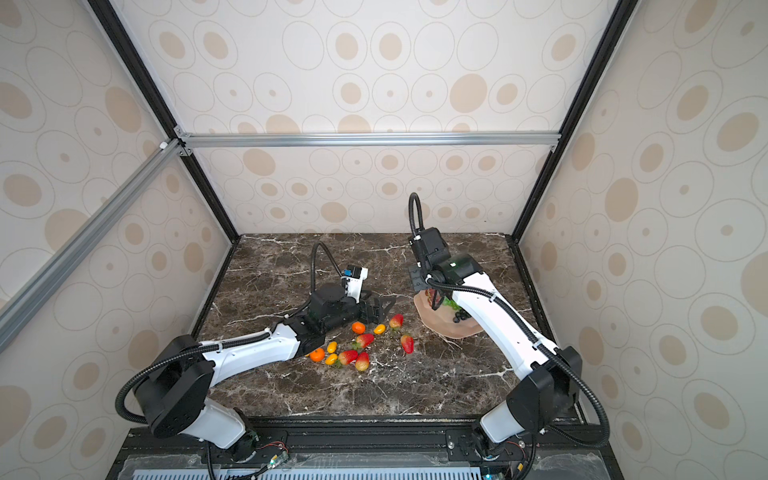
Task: Place and organize the fake fruits in the fruit bowl
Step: 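Carry the red grapes over the bowl with the right gripper while the left arm reaches, then lower the red grapes into the bowl beside the dark grapes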
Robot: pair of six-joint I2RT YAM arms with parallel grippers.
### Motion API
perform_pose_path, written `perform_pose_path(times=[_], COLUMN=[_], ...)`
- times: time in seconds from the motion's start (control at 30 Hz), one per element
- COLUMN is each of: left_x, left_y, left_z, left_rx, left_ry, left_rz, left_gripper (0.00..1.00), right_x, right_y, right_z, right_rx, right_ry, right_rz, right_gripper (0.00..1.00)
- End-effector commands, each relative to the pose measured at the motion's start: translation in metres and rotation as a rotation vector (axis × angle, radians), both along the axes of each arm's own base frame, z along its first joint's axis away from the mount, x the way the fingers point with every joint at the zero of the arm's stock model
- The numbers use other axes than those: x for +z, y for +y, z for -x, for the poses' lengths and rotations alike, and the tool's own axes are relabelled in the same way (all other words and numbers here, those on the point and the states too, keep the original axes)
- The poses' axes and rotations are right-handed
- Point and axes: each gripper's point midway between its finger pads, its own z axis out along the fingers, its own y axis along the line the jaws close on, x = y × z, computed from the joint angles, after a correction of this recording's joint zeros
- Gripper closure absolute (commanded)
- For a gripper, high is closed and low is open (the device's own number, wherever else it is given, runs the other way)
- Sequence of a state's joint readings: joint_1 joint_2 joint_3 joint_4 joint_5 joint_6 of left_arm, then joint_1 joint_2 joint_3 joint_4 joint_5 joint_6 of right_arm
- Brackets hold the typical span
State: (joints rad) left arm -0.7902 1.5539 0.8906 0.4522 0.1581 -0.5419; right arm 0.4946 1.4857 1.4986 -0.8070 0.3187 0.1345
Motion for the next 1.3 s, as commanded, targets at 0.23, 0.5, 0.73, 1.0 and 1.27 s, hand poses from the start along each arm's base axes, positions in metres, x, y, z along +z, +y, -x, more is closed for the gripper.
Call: perform_pose_path(times=[0.23,0.5,0.73,1.0,1.27], left_x=[0.016,0.009,0.006,0.002,0.001], left_y=[-0.050,-0.062,-0.061,-0.064,-0.065], left_z=[0.010,0.016,0.016,0.016,0.016], left_rx=[-0.093,-0.121,-0.121,-0.129,-0.133], left_ry=[-0.050,-0.039,-0.040,-0.029,-0.026], left_rz=[0.021,0.011,-0.003,-0.007,-0.018], left_gripper=[0.02,0.02,0.02,0.02,0.02], right_x=[-0.002,-0.021,-0.038,-0.050,-0.068], right_y=[-0.046,-0.063,-0.075,-0.094,-0.116], right_z=[0.008,0.014,0.021,0.031,0.034], right_rx=[-0.142,-0.205,-0.242,-0.307,-0.375], right_ry=[-0.015,0.022,0.058,0.101,0.131], right_rz=[0.010,0.010,0.018,0.071,0.150], right_gripper=[1.00,1.00,1.00,1.00,1.00])
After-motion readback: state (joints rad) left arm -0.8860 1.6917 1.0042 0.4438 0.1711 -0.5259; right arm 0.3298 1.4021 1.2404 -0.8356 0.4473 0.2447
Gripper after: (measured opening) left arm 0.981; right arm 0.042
